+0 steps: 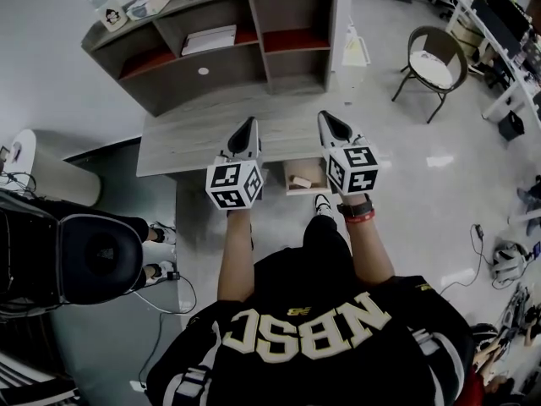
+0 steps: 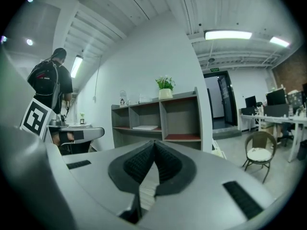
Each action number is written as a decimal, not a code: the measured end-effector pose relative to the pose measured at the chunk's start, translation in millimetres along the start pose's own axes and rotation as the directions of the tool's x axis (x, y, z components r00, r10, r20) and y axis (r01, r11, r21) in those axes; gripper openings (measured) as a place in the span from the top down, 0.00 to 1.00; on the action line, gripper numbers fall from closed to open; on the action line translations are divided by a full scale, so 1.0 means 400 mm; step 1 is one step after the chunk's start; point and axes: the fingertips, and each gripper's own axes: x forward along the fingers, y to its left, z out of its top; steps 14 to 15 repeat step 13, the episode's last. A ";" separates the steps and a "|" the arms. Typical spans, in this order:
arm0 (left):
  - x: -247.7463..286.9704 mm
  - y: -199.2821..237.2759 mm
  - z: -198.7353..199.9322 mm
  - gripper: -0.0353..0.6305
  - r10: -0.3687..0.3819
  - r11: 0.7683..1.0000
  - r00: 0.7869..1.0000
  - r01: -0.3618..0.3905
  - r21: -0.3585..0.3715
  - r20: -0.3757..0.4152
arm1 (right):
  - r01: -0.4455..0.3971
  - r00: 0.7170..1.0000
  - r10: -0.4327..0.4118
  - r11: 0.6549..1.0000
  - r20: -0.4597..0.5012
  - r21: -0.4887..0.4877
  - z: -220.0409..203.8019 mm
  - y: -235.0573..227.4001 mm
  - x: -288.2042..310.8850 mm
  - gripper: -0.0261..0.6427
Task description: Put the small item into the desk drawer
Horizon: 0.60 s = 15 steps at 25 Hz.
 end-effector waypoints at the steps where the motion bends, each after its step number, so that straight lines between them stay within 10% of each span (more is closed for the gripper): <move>1: -0.001 0.000 -0.001 0.93 0.000 1.000 1.000 0.000 0.000 0.001 | -0.002 1.000 0.002 1.000 0.000 -0.002 0.001 0.003 -0.002 0.95; 15: -0.054 -0.015 0.040 0.93 -0.002 1.000 0.996 0.004 -0.023 0.084 | -0.106 0.993 0.103 0.994 0.062 0.036 0.072 0.073 -0.061 0.95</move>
